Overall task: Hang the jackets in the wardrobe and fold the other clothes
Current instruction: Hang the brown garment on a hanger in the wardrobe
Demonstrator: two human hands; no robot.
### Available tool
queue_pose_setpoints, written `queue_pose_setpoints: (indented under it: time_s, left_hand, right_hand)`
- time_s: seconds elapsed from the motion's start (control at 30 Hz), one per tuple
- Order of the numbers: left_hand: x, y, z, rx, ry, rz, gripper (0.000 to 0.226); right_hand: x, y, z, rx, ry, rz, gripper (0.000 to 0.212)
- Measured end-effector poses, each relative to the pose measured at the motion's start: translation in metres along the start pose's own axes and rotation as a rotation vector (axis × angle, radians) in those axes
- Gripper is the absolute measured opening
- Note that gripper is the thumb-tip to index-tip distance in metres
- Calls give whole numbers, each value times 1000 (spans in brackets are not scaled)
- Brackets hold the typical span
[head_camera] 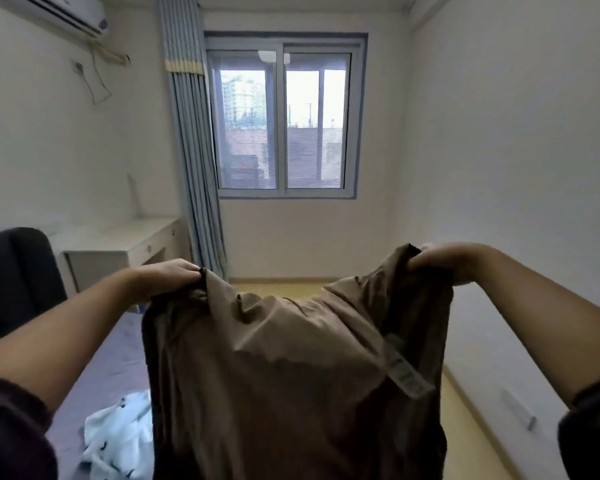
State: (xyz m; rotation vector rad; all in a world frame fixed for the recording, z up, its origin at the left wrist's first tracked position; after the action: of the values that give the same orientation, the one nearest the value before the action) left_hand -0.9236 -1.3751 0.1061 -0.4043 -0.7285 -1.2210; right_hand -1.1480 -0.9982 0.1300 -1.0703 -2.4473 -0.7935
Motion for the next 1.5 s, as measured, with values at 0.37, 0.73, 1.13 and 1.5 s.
queue_pose_setpoints:
  time_s: [0.37, 0.73, 1.13, 1.5]
  left_hand:
    - [11, -4, -11, 344, -80, 88, 15]
    - [13, 16, 6, 69, 542, 621, 32]
    - [-45, 41, 21, 85, 705, 369, 28]
    - [-50, 28, 83, -423, 945, 306, 27]
  right_hand:
    - [-5, -13, 4, -252, -62, 24, 17]
    - [-8, -16, 7, 126, -637, 92, 19]
    - [-61, 31, 28, 89, -863, 47, 23]
    - [-29, 55, -21, 549, -900, -87, 21]
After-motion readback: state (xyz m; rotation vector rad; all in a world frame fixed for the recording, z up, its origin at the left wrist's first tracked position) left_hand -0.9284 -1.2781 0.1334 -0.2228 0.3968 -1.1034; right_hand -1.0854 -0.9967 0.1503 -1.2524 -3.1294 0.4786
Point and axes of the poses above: each hand's wrist, its own y-axis away from the middle knuckle, its own x-axis out of the back of the hand, z = x × y, the point moved 1 cm from there along -y, towards the middle knuckle, and after that the axes turned 4 degrees about -x, right-handed, at the moved point
